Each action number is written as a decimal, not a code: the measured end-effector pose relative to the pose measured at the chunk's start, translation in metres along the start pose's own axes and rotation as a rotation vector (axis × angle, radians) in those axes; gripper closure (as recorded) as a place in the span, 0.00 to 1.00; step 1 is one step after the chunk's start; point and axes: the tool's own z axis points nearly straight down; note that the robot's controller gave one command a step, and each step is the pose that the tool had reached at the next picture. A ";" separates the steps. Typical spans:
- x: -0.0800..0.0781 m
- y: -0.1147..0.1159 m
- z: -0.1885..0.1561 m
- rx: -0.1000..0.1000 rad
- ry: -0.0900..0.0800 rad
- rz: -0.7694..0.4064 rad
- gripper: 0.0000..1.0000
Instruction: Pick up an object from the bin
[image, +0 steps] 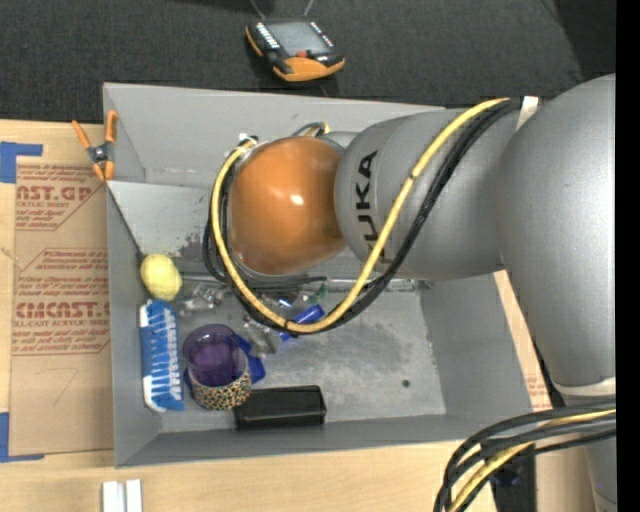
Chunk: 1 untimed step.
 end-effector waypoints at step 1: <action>0.018 0.022 0.012 -0.004 -0.001 0.161 0.00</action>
Offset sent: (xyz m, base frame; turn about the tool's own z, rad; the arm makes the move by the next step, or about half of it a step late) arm -0.0099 -0.0178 -0.0531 -0.0817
